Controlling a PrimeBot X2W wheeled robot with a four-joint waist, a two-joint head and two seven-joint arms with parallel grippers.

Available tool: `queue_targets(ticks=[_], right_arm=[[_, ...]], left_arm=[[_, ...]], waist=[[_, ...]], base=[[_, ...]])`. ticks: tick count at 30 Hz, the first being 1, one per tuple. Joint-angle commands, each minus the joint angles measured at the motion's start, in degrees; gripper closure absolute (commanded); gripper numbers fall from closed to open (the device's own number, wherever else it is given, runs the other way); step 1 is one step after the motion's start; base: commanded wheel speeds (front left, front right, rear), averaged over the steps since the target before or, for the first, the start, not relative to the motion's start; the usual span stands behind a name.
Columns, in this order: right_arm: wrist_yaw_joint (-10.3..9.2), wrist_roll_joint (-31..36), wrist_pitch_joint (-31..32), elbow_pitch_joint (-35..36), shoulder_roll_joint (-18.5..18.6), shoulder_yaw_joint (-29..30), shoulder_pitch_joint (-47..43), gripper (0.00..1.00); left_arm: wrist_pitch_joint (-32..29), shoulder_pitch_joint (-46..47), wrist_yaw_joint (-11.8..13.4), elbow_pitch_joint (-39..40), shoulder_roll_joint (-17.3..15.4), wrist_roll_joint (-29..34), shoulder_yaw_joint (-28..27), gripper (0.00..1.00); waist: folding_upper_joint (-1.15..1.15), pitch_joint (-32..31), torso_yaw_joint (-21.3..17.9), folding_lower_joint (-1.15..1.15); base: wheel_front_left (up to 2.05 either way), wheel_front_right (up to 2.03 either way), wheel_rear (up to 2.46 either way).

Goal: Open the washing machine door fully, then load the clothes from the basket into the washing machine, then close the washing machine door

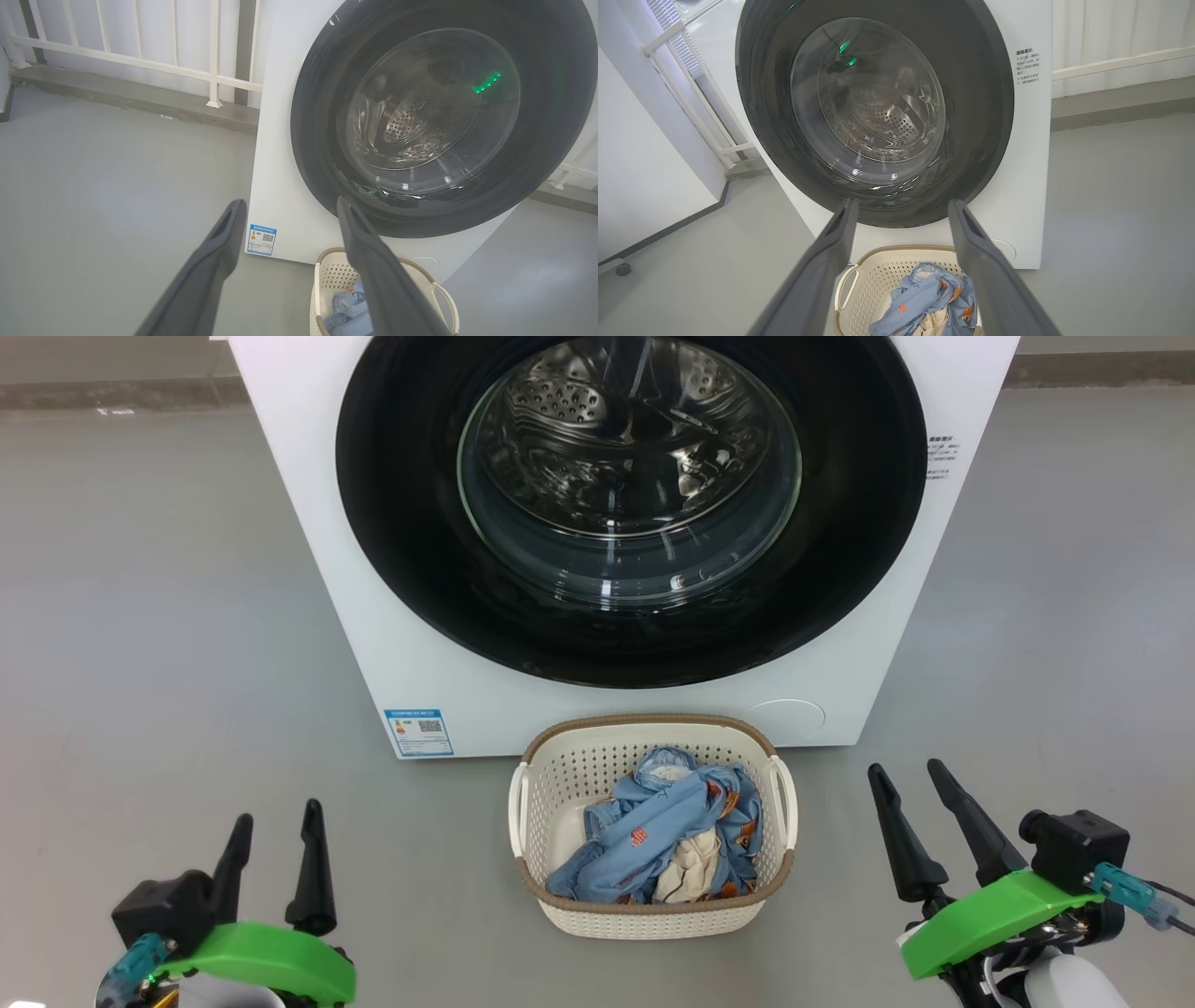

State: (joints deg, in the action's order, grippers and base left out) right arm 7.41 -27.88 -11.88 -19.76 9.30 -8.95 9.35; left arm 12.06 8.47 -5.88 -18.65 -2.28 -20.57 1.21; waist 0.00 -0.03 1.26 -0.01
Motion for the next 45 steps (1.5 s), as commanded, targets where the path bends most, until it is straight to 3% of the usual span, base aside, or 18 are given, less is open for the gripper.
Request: queue_targets(ticks=[1,14,45], right_arm=[[0.07,1.61,-0.96,1.14,0.76,-1.51,2.67,0.0],[0.08,9.12,-3.12,0.34,1.48,-3.29,3.49,0.0],[0.08,8.84,-3.12,-0.02,1.69,-3.4,3.19,0.0]], left_arm=[[0.78,2.64,-0.18,1.25,-0.65,1.88,-1.35,0.0],[2.94,3.29,-0.67,1.29,-0.68,10.08,-0.95,0.0],[2.94,2.81,-1.25,0.6,-0.61,8.89,-1.34,0.0]], waist=[[0.0,0.0,0.01,0.0],[0.0,-0.41,0.24,0.0],[0.0,-1.06,0.2,0.0]], base=[[0.0,0.0,0.0],[0.0,0.0,0.0],[0.0,0.0,0.0]])
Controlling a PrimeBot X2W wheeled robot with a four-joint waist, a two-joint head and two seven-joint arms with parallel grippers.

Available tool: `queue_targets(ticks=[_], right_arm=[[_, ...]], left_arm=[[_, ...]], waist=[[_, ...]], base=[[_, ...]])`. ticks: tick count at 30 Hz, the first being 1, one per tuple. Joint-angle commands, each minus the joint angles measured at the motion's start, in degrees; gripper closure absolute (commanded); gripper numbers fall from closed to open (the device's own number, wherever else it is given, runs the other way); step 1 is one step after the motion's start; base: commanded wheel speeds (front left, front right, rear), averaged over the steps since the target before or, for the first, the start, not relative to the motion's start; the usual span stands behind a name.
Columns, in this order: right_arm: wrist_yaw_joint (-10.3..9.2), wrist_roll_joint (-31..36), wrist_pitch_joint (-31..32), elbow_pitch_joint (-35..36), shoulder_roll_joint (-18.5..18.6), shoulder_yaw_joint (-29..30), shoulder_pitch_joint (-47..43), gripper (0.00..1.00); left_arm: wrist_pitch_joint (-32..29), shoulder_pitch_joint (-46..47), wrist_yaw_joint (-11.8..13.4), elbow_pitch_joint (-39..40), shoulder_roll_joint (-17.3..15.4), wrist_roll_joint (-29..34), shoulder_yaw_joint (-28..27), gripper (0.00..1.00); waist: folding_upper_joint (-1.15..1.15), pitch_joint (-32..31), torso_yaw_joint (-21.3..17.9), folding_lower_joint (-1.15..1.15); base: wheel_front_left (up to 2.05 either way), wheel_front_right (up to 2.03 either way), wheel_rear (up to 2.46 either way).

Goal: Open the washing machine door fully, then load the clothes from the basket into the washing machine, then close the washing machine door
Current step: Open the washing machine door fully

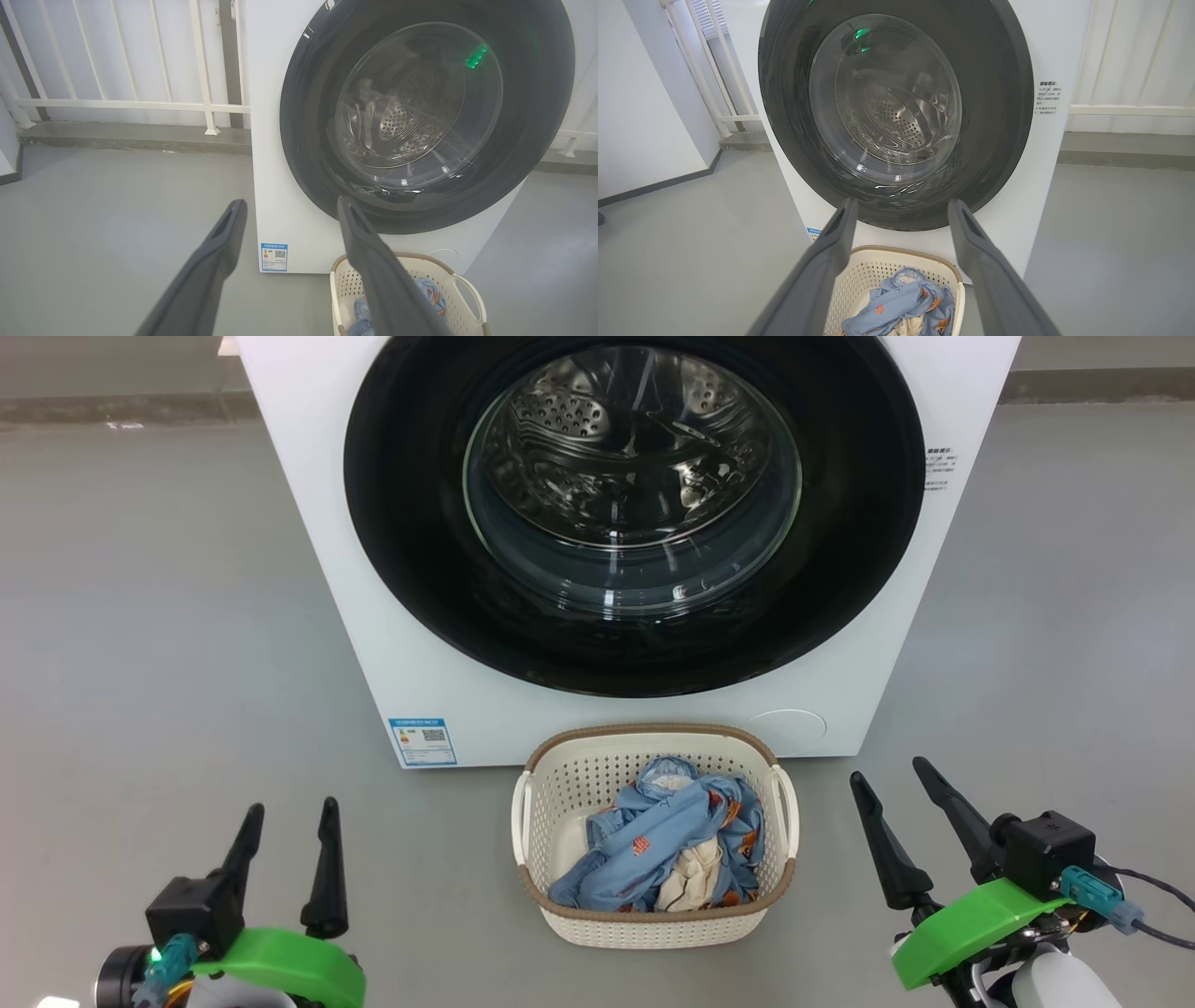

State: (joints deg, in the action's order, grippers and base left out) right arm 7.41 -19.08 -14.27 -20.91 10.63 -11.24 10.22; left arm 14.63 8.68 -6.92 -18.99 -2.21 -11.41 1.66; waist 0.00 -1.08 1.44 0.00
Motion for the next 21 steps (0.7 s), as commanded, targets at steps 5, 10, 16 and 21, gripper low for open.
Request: queue_targets(ticks=[5,10,16,21], right_arm=[[0.08,0.02,-0.73,1.12,0.36,-1.28,2.67,0.0],[0.08,0.05,-0.73,1.07,0.23,-1.17,2.59,0.0],[0.08,-0.06,-0.73,0.96,0.14,-1.16,2.82,0.0],[0.08,-0.01,-0.73,1.01,0.09,-1.06,2.78,0.0]], left_arm=[[0.37,2.77,-0.26,1.08,-0.67,-0.15,-2.11,0.0],[0.37,2.79,-0.29,1.1,-0.67,0.34,-2.32,0.0],[0.37,2.87,-0.33,0.63,-0.67,0.37,-2.55,0.0],[0.37,2.92,-0.34,0.56,-0.67,0.28,-2.68,0.0]], waist=[[0.0,0.11,0.01,0.0],[0.0,0.2,0.01,0.0],[0.0,0.23,-0.12,0.0],[0.0,0.28,-0.19,0.0]], base=[[0.04,0.04,-0.08],[0.37,0.37,-0.74],[0.8,0.8,-1.61],[1.19,1.19,-2.37]])
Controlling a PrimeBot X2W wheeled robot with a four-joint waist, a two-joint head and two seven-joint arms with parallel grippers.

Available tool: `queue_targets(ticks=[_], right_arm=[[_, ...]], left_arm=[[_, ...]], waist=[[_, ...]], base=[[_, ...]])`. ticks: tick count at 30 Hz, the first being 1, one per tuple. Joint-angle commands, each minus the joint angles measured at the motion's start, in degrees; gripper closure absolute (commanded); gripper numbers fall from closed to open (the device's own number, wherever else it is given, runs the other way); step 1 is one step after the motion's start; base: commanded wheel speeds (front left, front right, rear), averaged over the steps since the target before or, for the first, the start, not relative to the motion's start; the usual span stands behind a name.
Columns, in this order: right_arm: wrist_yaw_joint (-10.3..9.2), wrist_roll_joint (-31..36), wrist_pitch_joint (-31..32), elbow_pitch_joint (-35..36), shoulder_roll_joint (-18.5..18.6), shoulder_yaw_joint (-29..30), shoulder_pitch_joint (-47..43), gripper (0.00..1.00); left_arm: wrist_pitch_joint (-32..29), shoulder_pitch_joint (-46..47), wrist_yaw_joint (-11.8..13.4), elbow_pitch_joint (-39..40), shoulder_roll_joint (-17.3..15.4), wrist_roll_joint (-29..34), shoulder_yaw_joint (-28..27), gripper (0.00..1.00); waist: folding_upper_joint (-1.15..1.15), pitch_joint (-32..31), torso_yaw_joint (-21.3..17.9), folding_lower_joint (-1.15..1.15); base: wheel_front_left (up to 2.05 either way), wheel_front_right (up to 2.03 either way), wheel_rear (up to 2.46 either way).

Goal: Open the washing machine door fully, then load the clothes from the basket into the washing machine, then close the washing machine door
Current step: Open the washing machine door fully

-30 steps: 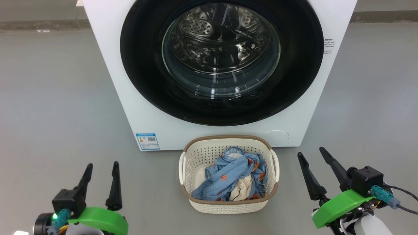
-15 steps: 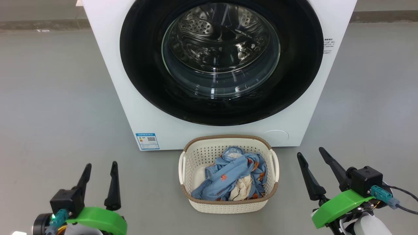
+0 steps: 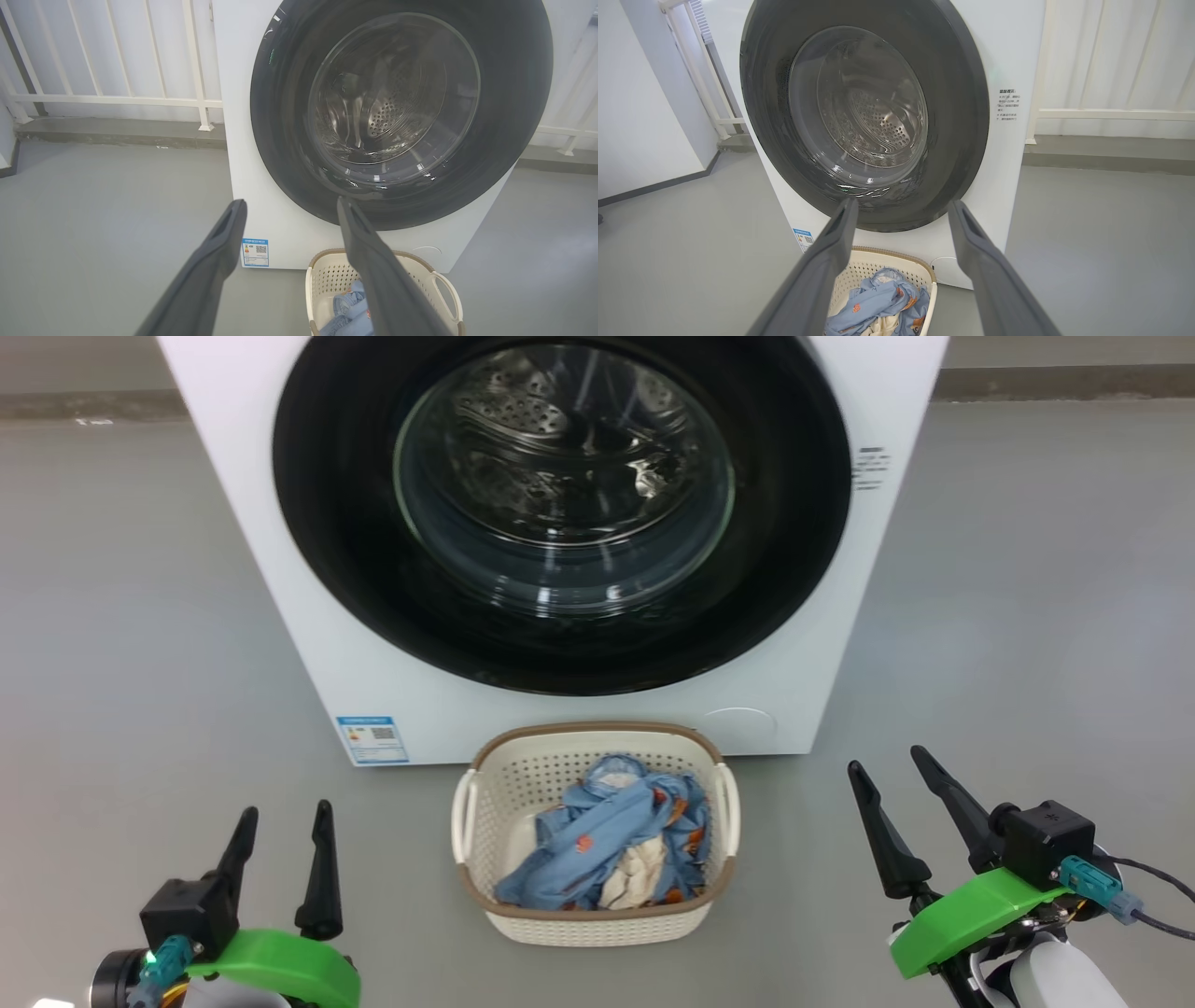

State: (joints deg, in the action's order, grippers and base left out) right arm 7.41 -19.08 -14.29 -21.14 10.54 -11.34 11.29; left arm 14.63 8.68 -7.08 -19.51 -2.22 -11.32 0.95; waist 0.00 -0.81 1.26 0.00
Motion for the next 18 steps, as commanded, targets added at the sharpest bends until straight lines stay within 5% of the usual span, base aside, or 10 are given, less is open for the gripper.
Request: queue_targets(ticks=[1,10,18], right_arm=[[0.08,0.03,-0.71,1.24,0.15,-0.95,1.74,0.0],[0.08,0.22,-0.71,1.25,-0.06,-0.5,1.89,0.0],[0.08,0.15,-0.71,1.13,-0.08,-0.3,1.93,0.0]], left_arm=[[0.37,2.95,-0.18,1.03,-0.66,0.09,-1.99,0.0],[0.37,2.89,-0.22,1.97,-0.66,-1.15,-2.23,0.0],[0.37,2.73,-0.25,1.99,-0.66,-1.31,-2.09,0.0]], waist=[[0.0,0.05,-0.03,0.0],[0.0,0.32,-0.18,0.0],[0.0,0.45,-0.27,0.0]], base=[[1.23,1.23,-2.46],[1.18,1.18,-2.35],[0.59,0.59,-1.17]])
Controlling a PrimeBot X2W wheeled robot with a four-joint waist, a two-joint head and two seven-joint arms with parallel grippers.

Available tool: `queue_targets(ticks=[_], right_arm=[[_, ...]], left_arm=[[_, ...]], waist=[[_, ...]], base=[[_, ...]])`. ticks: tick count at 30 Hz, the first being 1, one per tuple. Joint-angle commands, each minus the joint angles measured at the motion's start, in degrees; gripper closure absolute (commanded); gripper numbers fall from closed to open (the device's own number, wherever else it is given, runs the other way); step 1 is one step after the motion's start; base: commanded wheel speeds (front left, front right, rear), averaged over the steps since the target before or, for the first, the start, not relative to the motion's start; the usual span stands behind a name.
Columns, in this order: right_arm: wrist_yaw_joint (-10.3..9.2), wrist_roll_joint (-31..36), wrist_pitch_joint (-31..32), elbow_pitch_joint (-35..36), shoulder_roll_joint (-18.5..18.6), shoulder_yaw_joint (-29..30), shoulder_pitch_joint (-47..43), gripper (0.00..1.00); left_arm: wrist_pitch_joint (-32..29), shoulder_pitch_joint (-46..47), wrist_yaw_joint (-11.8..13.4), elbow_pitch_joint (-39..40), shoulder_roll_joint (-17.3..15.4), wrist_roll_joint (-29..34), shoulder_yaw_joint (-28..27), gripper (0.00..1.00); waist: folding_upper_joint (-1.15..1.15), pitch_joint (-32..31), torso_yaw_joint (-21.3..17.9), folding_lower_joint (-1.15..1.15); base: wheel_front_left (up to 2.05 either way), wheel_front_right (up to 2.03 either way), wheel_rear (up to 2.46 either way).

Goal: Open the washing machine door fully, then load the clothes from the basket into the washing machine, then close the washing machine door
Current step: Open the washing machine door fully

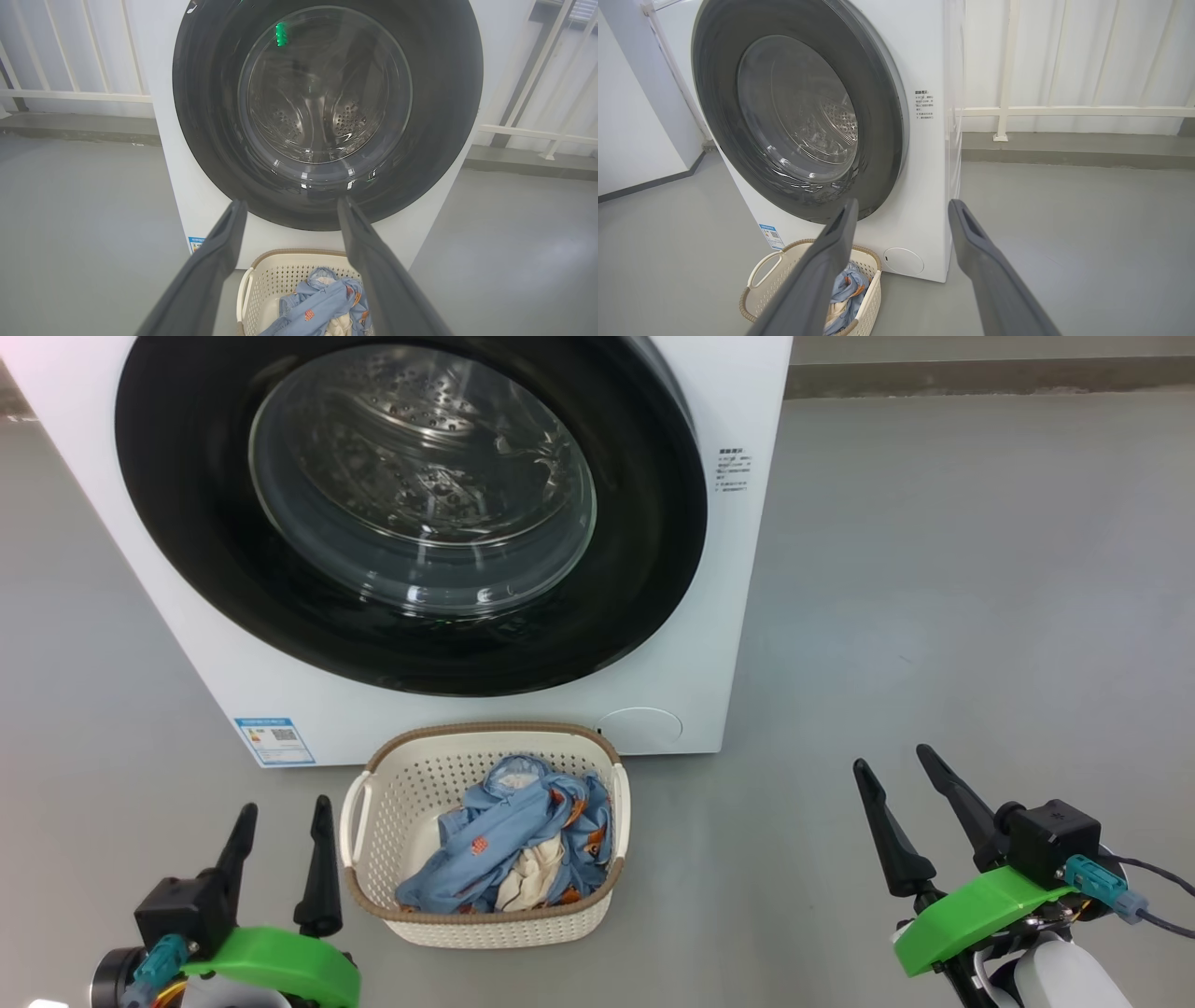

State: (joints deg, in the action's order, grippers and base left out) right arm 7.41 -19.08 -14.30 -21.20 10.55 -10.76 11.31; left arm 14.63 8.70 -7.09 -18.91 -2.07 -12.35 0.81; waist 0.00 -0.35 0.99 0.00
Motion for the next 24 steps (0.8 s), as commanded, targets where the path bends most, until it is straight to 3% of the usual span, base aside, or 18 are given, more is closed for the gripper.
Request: queue_targets(ticks=[1,24], right_arm=[[0.08,0.15,-0.7,1.17,-0.09,-0.86,1.92,0.0],[0.08,-0.18,-0.7,0.68,0.13,-1.0,1.97,0.0]], left_arm=[[0.37,2.7,-0.24,1.35,-0.81,-0.3,-1.89,0.0],[0.37,2.74,0.02,0.49,-0.81,-0.4,-1.25,0.0]], waist=[[0.0,0.01,0.0,0.0],[0.0,0.24,0.21,0.0]], base=[[0.28,0.28,-0.56],[0.02,0.02,-0.03]])
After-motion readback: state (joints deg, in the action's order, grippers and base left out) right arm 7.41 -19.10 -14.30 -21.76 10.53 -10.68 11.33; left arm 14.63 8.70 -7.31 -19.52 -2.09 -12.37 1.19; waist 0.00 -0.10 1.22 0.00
